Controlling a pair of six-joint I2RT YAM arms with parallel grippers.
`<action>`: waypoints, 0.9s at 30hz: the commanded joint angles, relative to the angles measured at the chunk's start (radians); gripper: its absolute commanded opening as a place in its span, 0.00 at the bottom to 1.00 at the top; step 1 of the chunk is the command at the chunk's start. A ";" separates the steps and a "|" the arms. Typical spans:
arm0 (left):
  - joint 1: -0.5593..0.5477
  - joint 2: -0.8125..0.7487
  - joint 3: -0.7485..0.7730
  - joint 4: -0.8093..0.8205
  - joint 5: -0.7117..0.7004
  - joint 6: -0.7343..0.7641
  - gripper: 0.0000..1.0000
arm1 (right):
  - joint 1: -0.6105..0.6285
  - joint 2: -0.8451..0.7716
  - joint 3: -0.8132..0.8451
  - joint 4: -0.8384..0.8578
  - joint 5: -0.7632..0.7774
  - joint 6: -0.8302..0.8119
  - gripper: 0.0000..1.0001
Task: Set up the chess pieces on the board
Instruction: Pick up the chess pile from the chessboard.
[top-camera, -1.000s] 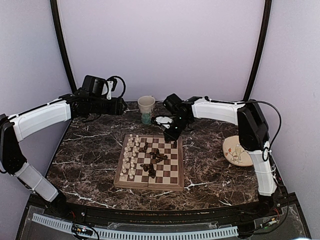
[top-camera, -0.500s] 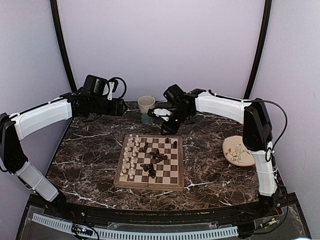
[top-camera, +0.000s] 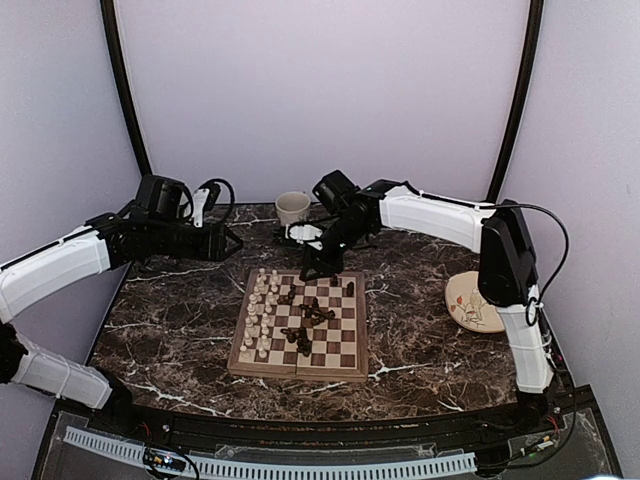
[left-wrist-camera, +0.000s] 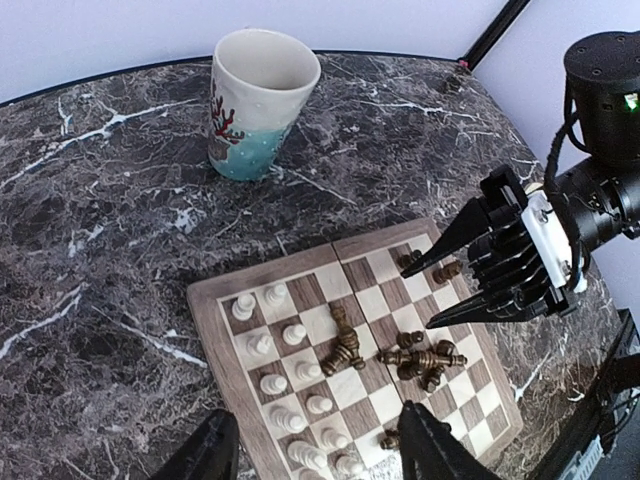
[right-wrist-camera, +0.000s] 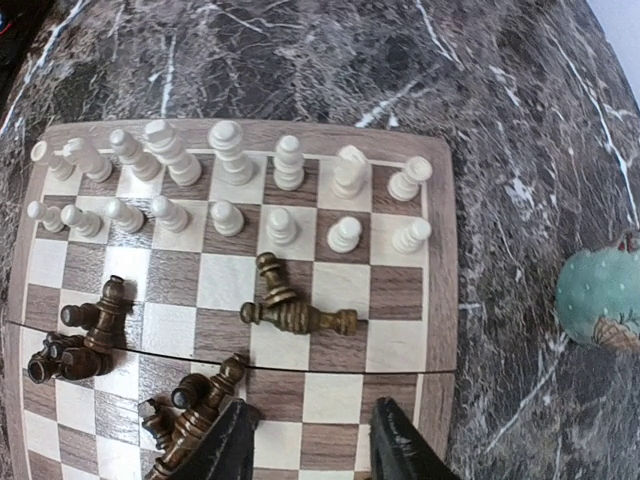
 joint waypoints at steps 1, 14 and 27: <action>0.003 -0.079 -0.062 -0.015 0.060 -0.017 0.57 | 0.027 0.020 -0.026 0.050 -0.069 -0.219 0.45; 0.003 -0.118 -0.105 -0.013 0.100 -0.022 0.57 | 0.063 0.184 0.141 -0.030 -0.072 -0.348 0.52; 0.002 -0.138 -0.146 0.010 0.100 -0.038 0.57 | 0.067 0.236 0.171 -0.096 0.003 -0.402 0.41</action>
